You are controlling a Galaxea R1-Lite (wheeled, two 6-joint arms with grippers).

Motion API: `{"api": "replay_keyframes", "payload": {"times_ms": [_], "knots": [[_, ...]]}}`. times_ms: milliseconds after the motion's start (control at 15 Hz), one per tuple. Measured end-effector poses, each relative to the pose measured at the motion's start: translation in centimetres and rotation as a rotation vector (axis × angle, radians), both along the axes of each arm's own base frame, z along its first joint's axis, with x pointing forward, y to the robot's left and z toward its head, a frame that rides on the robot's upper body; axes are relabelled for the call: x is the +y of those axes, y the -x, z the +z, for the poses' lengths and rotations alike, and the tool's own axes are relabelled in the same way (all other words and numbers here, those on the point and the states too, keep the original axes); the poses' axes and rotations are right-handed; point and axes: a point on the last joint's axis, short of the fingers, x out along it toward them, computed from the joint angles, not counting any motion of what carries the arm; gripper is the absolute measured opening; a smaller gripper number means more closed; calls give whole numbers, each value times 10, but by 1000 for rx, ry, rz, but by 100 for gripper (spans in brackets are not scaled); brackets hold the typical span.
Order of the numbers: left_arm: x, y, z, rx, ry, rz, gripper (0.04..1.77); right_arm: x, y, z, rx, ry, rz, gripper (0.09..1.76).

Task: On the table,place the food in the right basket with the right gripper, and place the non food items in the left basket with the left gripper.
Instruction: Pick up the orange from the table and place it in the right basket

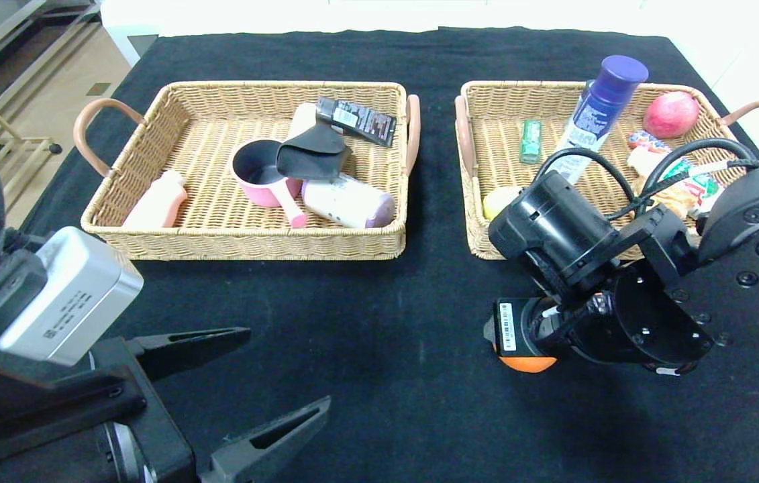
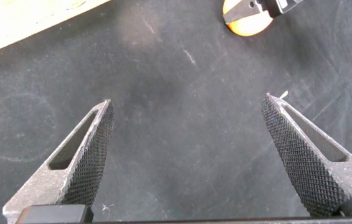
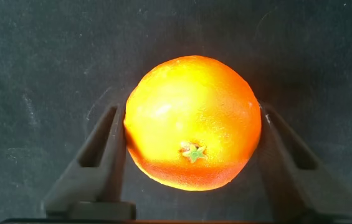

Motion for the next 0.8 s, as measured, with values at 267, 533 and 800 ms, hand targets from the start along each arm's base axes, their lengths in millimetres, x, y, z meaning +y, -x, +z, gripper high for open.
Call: {"api": "replay_keyframes", "payload": {"times_ms": [267, 533, 800], "knots": [[0, 0, -1, 2, -3, -1, 172, 0, 0, -1, 1, 1, 1, 123], [-1, -1, -1, 4, -5, 1, 172, 0, 1, -1, 2, 1, 1, 123], [-1, -1, -2, 5, -6, 1, 172, 0, 1, -1, 3, 1, 2, 123]]}}
